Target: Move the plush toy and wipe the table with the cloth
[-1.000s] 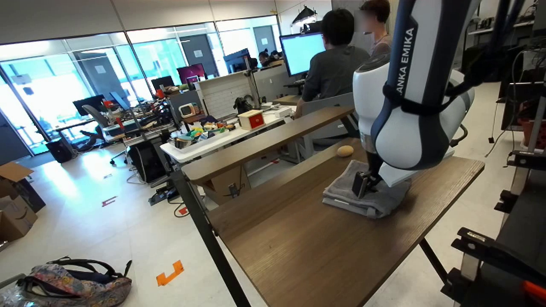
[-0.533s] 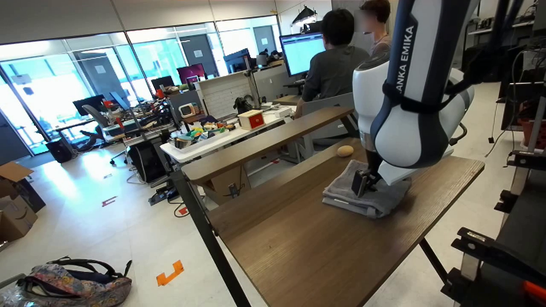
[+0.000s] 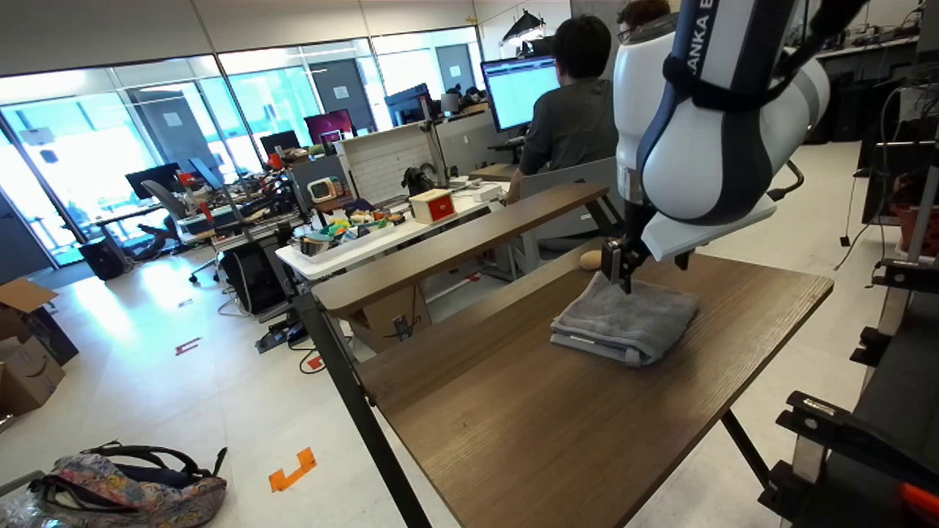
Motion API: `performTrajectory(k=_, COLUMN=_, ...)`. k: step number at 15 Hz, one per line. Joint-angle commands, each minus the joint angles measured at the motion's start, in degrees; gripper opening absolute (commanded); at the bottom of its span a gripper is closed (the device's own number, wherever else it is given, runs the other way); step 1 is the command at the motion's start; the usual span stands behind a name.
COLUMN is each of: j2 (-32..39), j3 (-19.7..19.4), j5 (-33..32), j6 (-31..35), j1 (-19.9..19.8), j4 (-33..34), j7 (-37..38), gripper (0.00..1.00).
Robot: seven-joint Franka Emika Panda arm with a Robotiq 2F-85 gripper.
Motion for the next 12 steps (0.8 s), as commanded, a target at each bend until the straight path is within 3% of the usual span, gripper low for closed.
performTrajectory(k=1, j2=-2.29, j3=2.46, j5=1.66, j6=1.94, j1=-2.13, j4=-0.39, j7=-0.14, gripper=1.00)
performTrajectory(k=4, j2=0.84, j3=7.62, j5=3.74, j6=0.40, j1=-6.06, j4=3.96, j7=1.09, gripper=1.00)
performTrajectory(k=6, j2=4.48, j3=7.93, j5=4.91, j6=0.33, j1=-5.69, j4=6.55, j7=3.08, gripper=1.00)
performTrajectory(k=12, j2=18.90, j3=0.57, j5=4.37, j6=-6.39, j1=-1.64, j4=16.16, j7=10.91, gripper=1.00)
